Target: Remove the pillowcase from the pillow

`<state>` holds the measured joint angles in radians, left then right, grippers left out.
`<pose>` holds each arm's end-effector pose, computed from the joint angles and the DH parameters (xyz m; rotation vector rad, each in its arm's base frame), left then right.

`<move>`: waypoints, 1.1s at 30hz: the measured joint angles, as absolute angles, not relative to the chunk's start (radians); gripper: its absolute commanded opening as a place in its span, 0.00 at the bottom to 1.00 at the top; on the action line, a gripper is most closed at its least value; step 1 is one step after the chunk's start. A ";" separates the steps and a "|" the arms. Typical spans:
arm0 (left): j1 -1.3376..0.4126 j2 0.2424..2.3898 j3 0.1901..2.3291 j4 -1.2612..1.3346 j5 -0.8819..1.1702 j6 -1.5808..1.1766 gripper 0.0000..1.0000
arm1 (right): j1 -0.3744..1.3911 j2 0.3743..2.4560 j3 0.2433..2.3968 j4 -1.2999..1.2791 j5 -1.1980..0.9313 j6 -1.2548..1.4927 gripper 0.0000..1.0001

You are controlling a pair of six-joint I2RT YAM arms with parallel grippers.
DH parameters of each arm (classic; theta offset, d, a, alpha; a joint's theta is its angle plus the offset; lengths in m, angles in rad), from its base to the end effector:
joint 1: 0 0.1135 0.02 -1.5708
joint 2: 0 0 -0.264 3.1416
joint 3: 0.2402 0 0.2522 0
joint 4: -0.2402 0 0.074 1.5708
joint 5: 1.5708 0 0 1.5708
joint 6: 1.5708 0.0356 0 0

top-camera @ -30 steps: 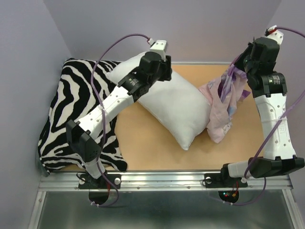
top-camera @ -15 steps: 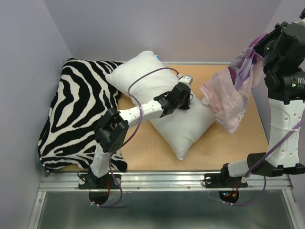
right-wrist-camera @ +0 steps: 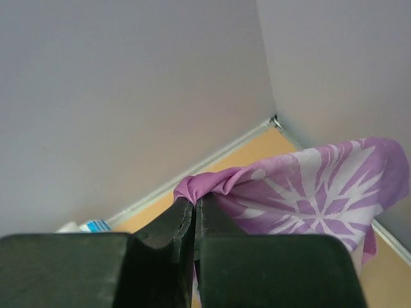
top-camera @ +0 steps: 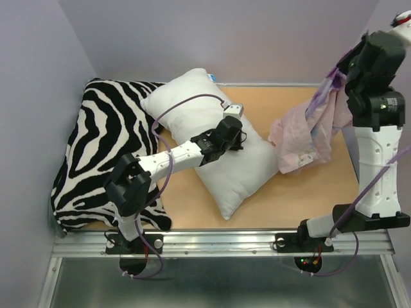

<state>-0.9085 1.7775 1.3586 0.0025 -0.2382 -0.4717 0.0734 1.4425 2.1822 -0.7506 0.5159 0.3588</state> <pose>0.2659 -0.3274 0.2831 0.2853 2.0149 -0.6538 0.2323 -0.0005 0.5836 0.6126 1.4572 -0.0697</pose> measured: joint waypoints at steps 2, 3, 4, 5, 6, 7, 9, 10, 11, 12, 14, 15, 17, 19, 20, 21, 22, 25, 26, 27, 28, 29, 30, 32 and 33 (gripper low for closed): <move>-0.906 1.765 1.350 -0.002 -0.237 -0.470 0.14 | 0.073 1.424 2.056 -0.719 0.515 0.362 0.02; -0.905 1.760 1.348 -0.005 -0.236 -0.469 0.14 | 0.073 1.418 1.952 -0.697 0.514 0.362 0.04; -0.904 1.755 1.346 -0.009 -0.236 -0.468 0.15 | 0.073 1.413 1.898 -0.678 0.509 0.364 0.05; -0.901 1.748 1.342 -0.010 -0.233 -0.466 0.19 | 0.073 1.414 1.813 -0.665 0.501 0.366 0.06; -0.899 1.739 1.337 -0.014 -0.230 -0.464 0.21 | 0.073 1.426 1.734 -0.665 0.492 0.368 0.10; -0.896 1.731 1.333 -0.016 -0.226 -0.462 0.23 | 0.073 1.436 1.693 -0.664 0.484 0.371 0.13; -0.892 1.709 1.324 -0.020 -0.218 -0.456 0.31 | 0.073 1.437 1.554 -0.620 0.444 0.394 0.23; -0.890 1.701 1.322 -0.022 -0.216 -0.452 0.32 | 0.073 1.437 1.514 -0.607 0.428 0.402 0.29; -0.888 1.686 1.320 -0.027 -0.214 -0.448 0.35 | 0.073 1.433 1.427 -0.580 0.391 0.422 0.33; -0.886 1.674 1.320 -0.031 -0.214 -0.441 0.36 | 0.073 1.428 1.388 -0.569 0.369 0.429 0.37; -0.881 1.651 1.320 -0.039 -0.213 -0.426 0.37 | 0.073 1.420 1.228 -0.526 0.316 0.456 0.49; -0.879 1.638 1.322 -0.048 -0.213 -0.416 0.38 | 0.073 1.420 1.151 -0.510 0.290 0.467 0.59; -0.875 1.626 1.325 -0.057 -0.212 -0.405 0.41 | 0.073 1.424 1.059 -0.492 0.273 0.477 0.69; -0.874 1.613 1.325 -0.067 -0.211 -0.397 0.44 | 0.074 1.424 1.001 -0.483 0.273 0.485 0.82; -0.873 1.602 1.325 -0.074 -0.210 -0.392 0.45 | 0.073 1.423 0.974 -0.483 0.275 0.490 0.86; -0.873 1.594 1.325 -0.078 -0.209 -0.390 0.46 | 0.073 1.422 0.971 -0.485 0.276 0.494 0.90; -0.873 1.580 1.325 -0.079 -0.209 -0.386 0.46 | 0.073 1.414 0.972 -0.484 0.275 0.494 1.00; -0.873 1.528 1.324 -0.079 -0.205 -0.381 0.46 | 0.073 1.353 1.012 -0.505 0.263 0.493 1.00; -0.873 1.512 1.324 -0.079 -0.204 -0.381 0.46 | 0.073 1.341 1.040 -0.513 0.256 0.492 1.00; -0.873 1.483 1.324 -0.078 -0.202 -0.378 0.46 | 0.073 1.329 1.097 -0.523 0.249 0.490 1.00; -0.873 1.458 1.322 -0.076 -0.204 -0.377 0.47 | 0.073 1.319 1.144 -0.522 0.242 0.490 1.00; -0.873 1.421 1.314 -0.072 -0.207 -0.375 0.47 | 0.073 1.307 1.188 -0.519 0.229 0.489 1.00; -0.873 1.391 1.304 -0.070 -0.213 -0.374 0.47 | 0.073 1.291 1.222 -0.516 0.213 0.489 1.00; -0.873 1.322 1.278 -0.062 -0.231 -0.375 0.47 | 0.073 1.251 1.259 -0.513 0.178 0.490 1.00; -0.873 1.283 1.260 -0.057 -0.246 -0.375 0.48 | 0.073 1.221 1.266 -0.510 0.148 0.490 1.00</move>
